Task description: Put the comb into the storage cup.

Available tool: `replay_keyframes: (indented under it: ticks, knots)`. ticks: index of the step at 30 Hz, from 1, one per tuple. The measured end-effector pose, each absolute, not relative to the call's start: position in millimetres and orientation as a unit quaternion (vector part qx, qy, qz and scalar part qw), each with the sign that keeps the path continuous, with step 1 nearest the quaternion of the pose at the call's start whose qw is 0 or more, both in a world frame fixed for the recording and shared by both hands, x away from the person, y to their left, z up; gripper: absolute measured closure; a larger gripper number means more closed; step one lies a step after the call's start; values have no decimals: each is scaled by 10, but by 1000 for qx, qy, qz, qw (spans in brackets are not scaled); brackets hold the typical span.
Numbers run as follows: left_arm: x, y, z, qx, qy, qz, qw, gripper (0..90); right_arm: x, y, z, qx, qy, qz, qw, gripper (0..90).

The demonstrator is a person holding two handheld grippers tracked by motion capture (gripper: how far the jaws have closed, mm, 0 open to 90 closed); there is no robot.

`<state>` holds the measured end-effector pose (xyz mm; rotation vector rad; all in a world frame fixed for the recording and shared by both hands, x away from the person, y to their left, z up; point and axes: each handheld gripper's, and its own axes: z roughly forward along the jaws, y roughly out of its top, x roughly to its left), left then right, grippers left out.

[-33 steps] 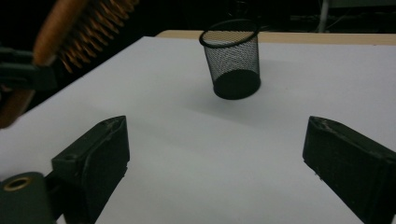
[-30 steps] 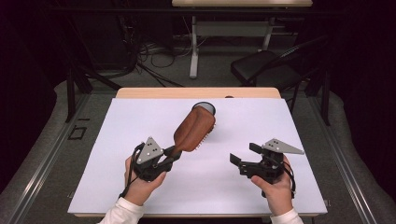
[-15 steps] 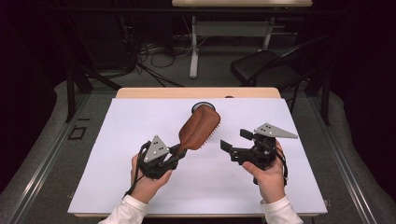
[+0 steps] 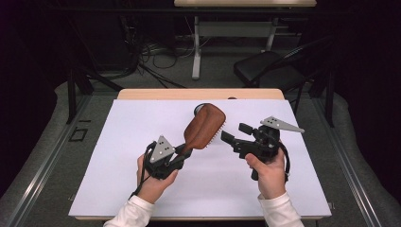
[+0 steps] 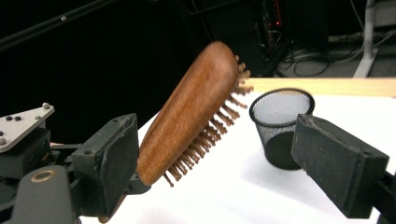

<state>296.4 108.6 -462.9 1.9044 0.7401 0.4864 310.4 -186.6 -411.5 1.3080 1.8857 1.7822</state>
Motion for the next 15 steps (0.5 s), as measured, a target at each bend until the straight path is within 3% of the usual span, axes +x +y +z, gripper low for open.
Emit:
replay_keyframes:
  ticks: [7, 15]
  knots:
    - [2934, 1059, -4663, 788, 299, 203, 499, 724, 3134, -1892, -4236, 471, 627, 616, 77, 145]
    - [2924, 1051, -4720, 789, 299, 201, 497, 724, 3141, -1882, -4282, 477, 625, 615, 66, 144]
